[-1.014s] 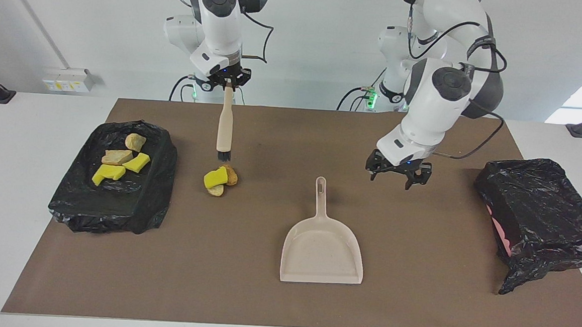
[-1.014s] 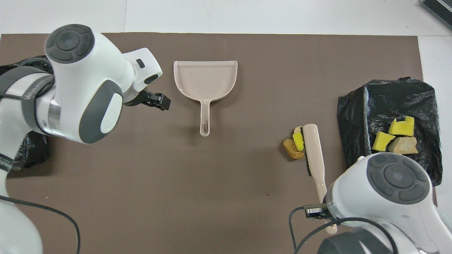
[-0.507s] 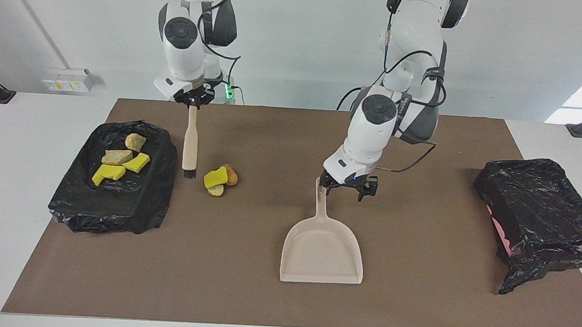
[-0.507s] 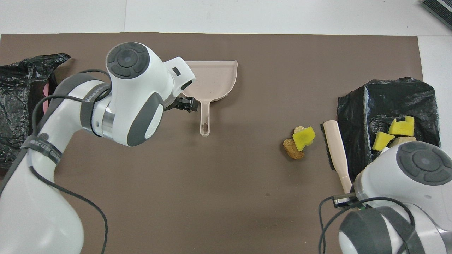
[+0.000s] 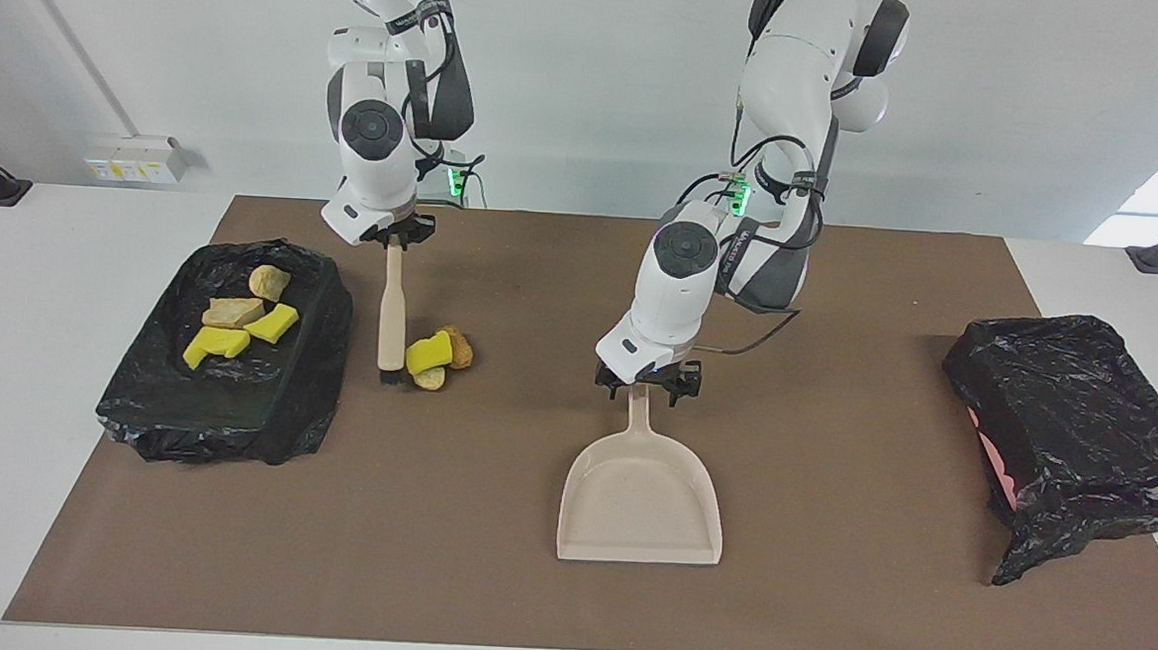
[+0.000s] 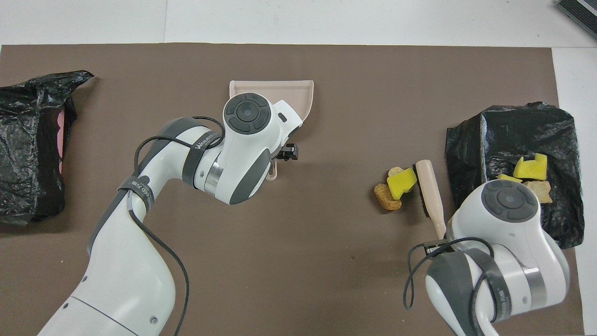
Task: Sweep and dump trash in bin
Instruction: 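Grasp the dustpan with the left gripper while the right gripper positions the brush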
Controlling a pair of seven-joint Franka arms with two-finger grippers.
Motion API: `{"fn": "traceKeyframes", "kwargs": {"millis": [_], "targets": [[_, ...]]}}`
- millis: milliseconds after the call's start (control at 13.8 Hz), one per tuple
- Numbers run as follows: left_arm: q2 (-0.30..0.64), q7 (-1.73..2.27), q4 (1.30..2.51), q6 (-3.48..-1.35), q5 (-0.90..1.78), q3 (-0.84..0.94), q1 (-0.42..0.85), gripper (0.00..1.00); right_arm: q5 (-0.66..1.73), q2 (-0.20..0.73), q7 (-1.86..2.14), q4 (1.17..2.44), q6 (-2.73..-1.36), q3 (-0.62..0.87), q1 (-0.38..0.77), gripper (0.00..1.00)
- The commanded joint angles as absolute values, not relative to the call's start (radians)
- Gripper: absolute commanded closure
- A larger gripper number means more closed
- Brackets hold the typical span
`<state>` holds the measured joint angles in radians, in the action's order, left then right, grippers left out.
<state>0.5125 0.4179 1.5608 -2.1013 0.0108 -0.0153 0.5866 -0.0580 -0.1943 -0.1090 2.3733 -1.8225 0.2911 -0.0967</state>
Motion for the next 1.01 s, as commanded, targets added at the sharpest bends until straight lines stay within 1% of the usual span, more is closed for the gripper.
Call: {"fn": "traceKeyframes", "kwargs": {"millis": [0,72,145,217,362,580,797,942], "targets": [[0.511,0.434,1.554,-2.109,-0.015,-0.026,0.597,0.64,-0.074,-0.19,-0.143,2.41,-1.862,0.301,-0.097,1.0],[0.511,0.434,1.554,-2.109,-0.014,-0.026,0.597,0.91,-0.074,-0.19,-0.15,2.411,-1.867,0.301,-0.094,1.0],[0.509,0.433,1.552,-2.105,-0.012,-0.026,0.595,1.0,-0.072,-0.192,-0.137,2.413,-1.862,0.302,-0.094,1.0],[0.506,0.431,1.551,-2.105,-0.011,-0.026,0.589,1.0,-0.06,-0.192,-0.141,2.413,-1.864,0.302,-0.092,1.0],[0.492,0.419,1.546,-2.095,-0.021,-0.035,0.571,1.0,-0.043,-0.195,-0.158,2.413,-1.859,0.302,-0.042,1.0],[0.448,0.287,1.548,-2.074,-0.008,-0.035,0.548,1.0,-0.035,-0.196,-0.176,2.411,-1.853,0.302,-0.035,1.0],[0.396,0.055,1.565,-1.993,-0.008,-0.037,0.526,1.0,-0.047,-0.192,-0.208,2.381,-1.809,0.302,-0.002,1.0],[0.368,-0.084,1.589,-1.953,-0.008,-0.037,0.505,1.0,-0.055,-0.204,-0.25,2.329,-1.737,0.299,-0.002,1.0]]}}
